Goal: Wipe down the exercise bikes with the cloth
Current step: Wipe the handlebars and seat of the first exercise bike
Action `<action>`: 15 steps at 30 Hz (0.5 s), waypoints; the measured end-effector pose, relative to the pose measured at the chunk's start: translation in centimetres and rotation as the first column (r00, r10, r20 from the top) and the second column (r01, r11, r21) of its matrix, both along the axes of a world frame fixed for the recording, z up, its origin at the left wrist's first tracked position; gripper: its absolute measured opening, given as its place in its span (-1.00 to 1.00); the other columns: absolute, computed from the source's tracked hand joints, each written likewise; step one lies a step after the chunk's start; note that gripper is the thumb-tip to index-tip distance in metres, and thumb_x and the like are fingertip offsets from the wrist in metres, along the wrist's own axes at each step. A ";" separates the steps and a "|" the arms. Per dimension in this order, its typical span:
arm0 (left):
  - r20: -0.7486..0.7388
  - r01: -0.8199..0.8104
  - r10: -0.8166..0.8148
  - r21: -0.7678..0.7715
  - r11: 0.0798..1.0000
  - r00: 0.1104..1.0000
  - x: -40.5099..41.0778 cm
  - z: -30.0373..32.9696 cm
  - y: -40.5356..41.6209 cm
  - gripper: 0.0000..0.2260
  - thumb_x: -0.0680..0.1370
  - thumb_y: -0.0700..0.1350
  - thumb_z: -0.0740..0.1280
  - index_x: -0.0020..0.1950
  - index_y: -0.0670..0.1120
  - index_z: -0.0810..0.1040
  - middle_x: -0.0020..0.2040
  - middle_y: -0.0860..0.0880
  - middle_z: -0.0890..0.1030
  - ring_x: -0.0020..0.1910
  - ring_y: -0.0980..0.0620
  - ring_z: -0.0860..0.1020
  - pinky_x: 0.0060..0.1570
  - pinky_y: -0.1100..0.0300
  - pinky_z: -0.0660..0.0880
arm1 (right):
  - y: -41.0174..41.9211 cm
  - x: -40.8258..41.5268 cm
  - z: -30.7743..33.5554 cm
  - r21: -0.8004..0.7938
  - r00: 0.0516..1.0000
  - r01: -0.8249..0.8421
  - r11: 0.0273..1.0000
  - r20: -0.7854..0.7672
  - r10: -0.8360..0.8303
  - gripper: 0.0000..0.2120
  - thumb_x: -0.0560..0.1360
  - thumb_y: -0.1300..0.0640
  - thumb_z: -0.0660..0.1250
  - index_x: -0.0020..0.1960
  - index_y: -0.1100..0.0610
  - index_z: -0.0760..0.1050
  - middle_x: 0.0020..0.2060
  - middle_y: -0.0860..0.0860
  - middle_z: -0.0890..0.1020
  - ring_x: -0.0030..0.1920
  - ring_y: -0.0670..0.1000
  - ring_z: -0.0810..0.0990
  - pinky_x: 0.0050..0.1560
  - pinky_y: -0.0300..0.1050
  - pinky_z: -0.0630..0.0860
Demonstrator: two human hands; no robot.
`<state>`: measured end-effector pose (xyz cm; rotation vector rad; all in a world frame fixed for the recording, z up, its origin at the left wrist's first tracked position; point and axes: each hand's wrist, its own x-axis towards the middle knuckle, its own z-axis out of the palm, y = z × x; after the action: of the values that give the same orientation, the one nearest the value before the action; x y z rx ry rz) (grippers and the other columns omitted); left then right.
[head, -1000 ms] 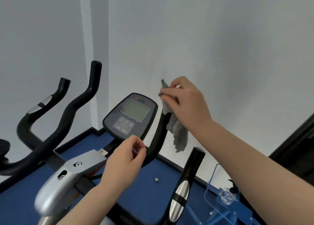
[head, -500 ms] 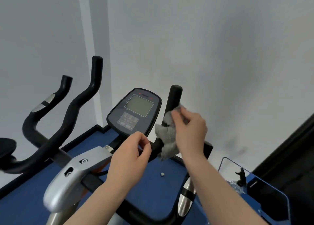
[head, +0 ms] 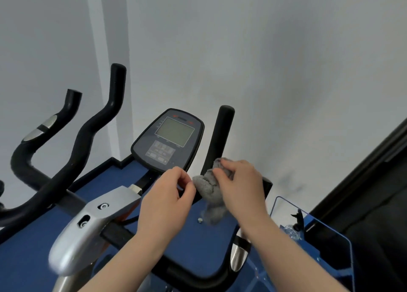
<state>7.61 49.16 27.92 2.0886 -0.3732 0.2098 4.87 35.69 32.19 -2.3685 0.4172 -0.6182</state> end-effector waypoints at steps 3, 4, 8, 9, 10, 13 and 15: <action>-0.038 -0.011 0.010 -0.028 1.000 0.999 0.0 0.0 0.1 -0.89 0.48 -0.02 0.28 -0.24 0.10 0.41 -0.32 0.12 0.52 -0.34 0.11 0.46 -0.35 0.22 0.32 | -1.5 0.2 4.2 -0.203 0.978 -0.040 0.978 0.191 0.079 -0.82 0.47 0.13 0.40 0.06 0.03 0.65 -0.07 -0.06 0.61 -0.08 -0.11 0.54 -0.04 -0.35 0.36; -0.053 -0.016 0.014 -0.042 0.999 0.999 -0.1 0.0 0.3 -0.89 0.48 -0.02 0.28 -0.24 0.10 0.42 -0.34 0.12 0.52 -0.34 0.12 0.46 -0.35 0.22 0.32 | -1.7 0.8 5.6 -0.286 0.947 -0.057 0.956 0.287 0.143 -0.81 0.46 0.16 0.41 0.07 0.06 0.65 -0.07 -0.05 0.61 -0.08 -0.10 0.53 -0.01 -0.33 0.40; -0.098 -0.024 0.016 -0.076 0.997 0.995 -0.3 -0.1 0.6 -0.90 0.48 -0.03 0.28 -0.24 0.08 0.43 -0.37 0.10 0.50 -0.42 0.13 0.42 -0.37 0.22 0.30 | -2.3 3.9 6.3 -0.749 0.928 -0.104 0.655 0.163 0.334 -0.86 0.43 0.27 0.40 -0.01 0.16 0.62 -0.09 0.01 0.62 -0.08 0.05 0.51 -0.27 -0.07 0.56; -0.102 -0.025 0.016 -0.084 0.996 0.995 -0.3 -0.1 0.7 -0.90 0.48 -0.03 0.28 -0.24 0.08 0.43 -0.38 0.10 0.50 -0.41 0.13 0.42 -0.37 0.23 0.29 | -2.5 4.4 5.9 -0.807 0.939 -0.094 0.583 0.122 0.321 -0.83 0.40 0.30 0.41 -0.02 0.16 0.59 -0.10 0.00 0.61 -0.07 0.05 0.49 -0.36 -0.07 0.55; -0.102 -0.026 0.017 -0.091 0.996 0.995 -0.3 0.0 0.7 -0.90 0.48 -0.04 0.28 -0.24 0.07 0.43 -0.38 0.10 0.50 -0.40 0.14 0.42 -0.37 0.23 0.30 | -2.6 4.8 5.3 -0.843 0.945 -0.094 0.529 0.091 0.313 -0.78 0.36 0.33 0.43 -0.02 0.16 0.58 -0.10 0.00 0.60 -0.06 0.04 0.49 -0.39 -0.09 0.54; -0.092 -0.030 0.022 -0.089 0.996 0.995 -0.4 0.1 0.7 -0.90 0.48 -0.05 0.29 -0.24 0.07 0.44 -0.37 0.10 0.50 -0.36 0.13 0.45 -0.36 0.22 0.33 | -2.1 4.7 2.6 -0.855 0.942 -0.169 0.490 0.007 0.336 -0.78 0.30 0.36 0.45 -0.09 0.16 0.58 -0.13 0.02 0.61 -0.04 0.08 0.56 -0.30 -0.11 0.57; -0.102 -0.030 0.022 -0.085 0.996 0.995 -0.4 0.2 0.8 -0.90 0.49 -0.05 0.29 -0.23 0.07 0.44 -0.38 0.10 0.49 -0.39 0.12 0.43 -0.36 0.21 0.34 | -1.3 3.9 1.2 -0.744 0.931 -0.274 0.609 -0.046 0.362 -0.89 0.38 0.31 0.43 -0.11 0.16 0.63 -0.15 0.03 0.64 -0.02 0.10 0.59 -0.14 -0.10 0.58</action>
<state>7.18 49.93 28.14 2.0109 -0.2713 0.1324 8.74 34.37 33.43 -3.0476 -0.4184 -0.8531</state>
